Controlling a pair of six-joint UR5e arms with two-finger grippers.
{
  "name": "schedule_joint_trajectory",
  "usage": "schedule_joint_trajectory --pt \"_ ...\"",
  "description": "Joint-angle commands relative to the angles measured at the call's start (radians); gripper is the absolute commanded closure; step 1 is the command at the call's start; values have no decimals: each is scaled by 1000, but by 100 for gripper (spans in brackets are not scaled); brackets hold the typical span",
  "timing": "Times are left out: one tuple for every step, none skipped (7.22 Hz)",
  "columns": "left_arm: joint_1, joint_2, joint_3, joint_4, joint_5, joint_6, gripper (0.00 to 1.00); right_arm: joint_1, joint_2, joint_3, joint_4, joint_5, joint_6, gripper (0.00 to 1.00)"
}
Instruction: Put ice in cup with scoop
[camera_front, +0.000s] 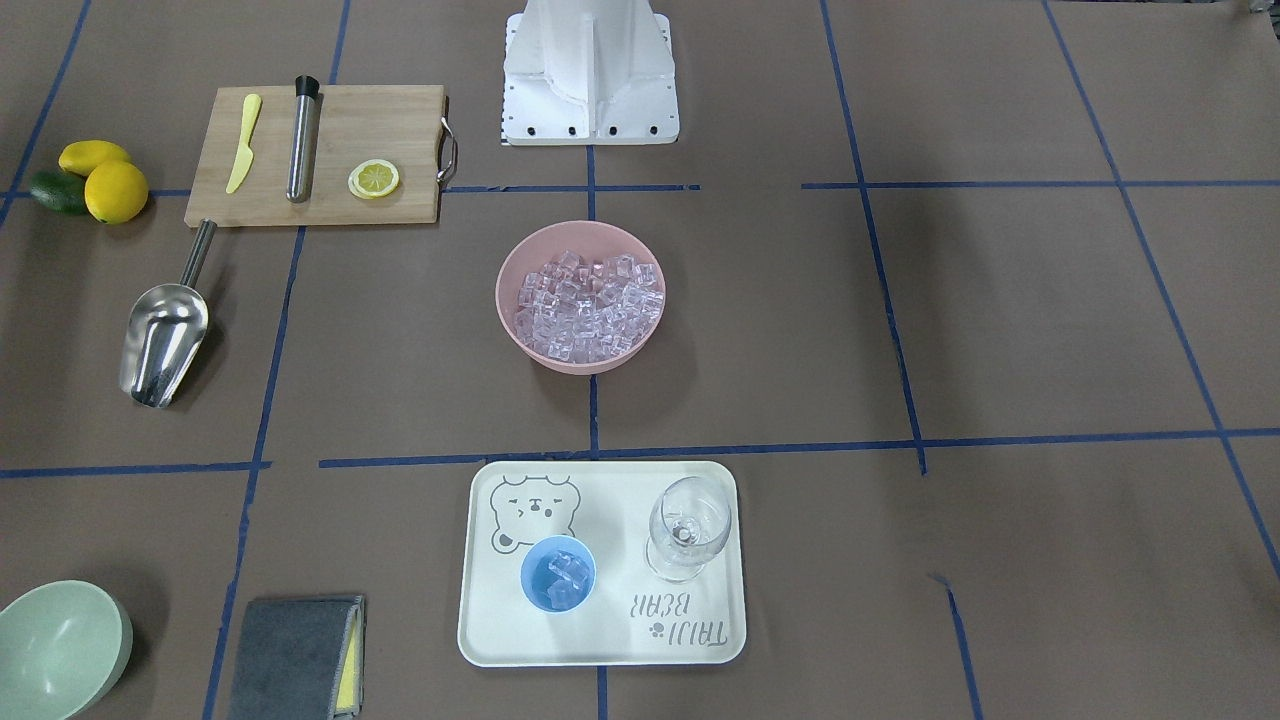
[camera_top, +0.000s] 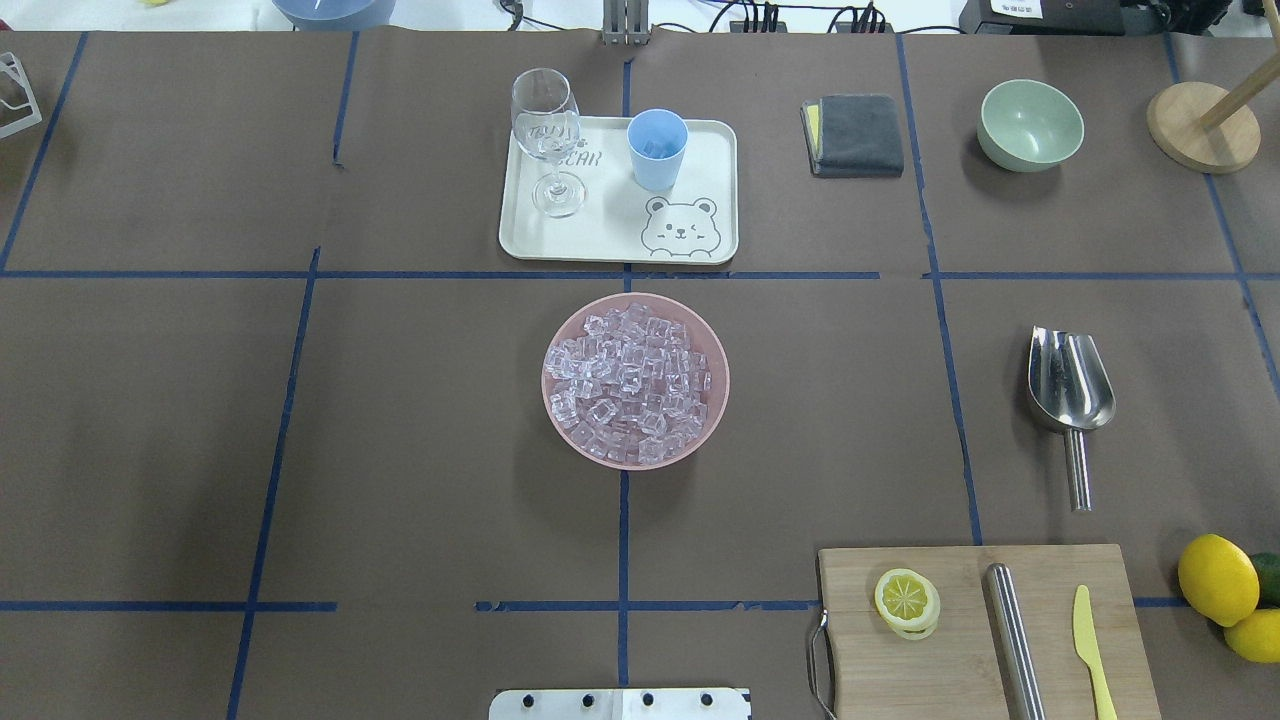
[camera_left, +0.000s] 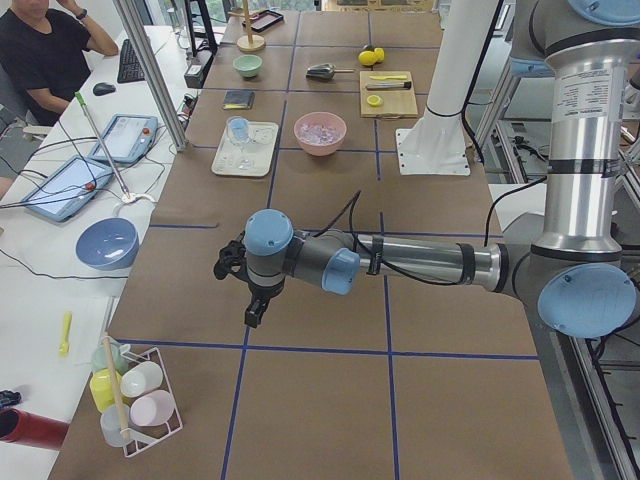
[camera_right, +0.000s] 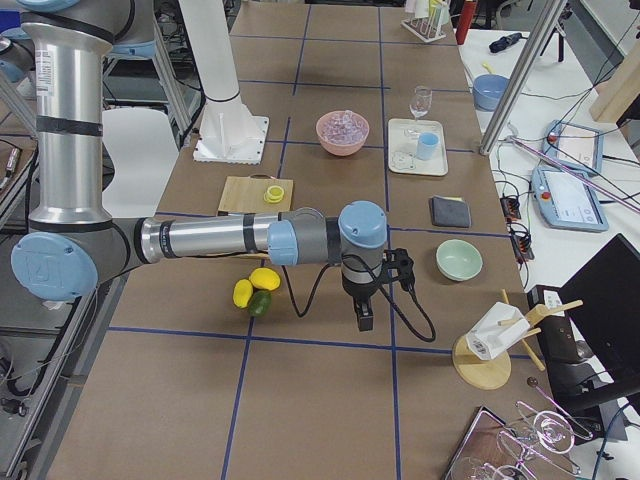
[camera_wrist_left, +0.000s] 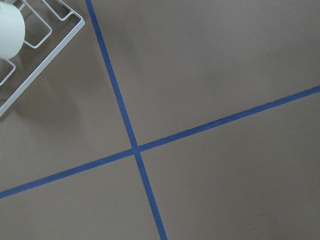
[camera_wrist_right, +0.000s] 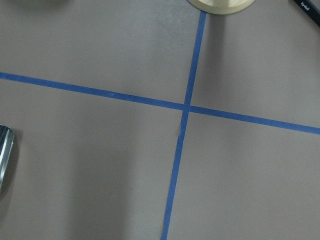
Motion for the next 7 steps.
schedule_joint_trajectory --pt "-2 14 -3 2 6 -43 0 2 -11 -13 -8 7 7 0" --pt "-5 8 3 22 7 -45 0 2 -11 -33 -10 25 8 0" --pt "-26 0 4 48 9 -45 0 11 -17 -38 -10 52 30 0" --pt "-45 -5 15 51 9 -45 0 23 -20 -36 -10 95 63 0" --pt "-56 -5 13 51 9 -45 0 31 -20 -35 -10 99 67 0" --pt "-56 -6 15 51 7 -46 0 39 -20 -33 -10 99 67 0" --pt "-54 -8 13 51 7 -48 0 42 -21 -33 -10 99 67 0"
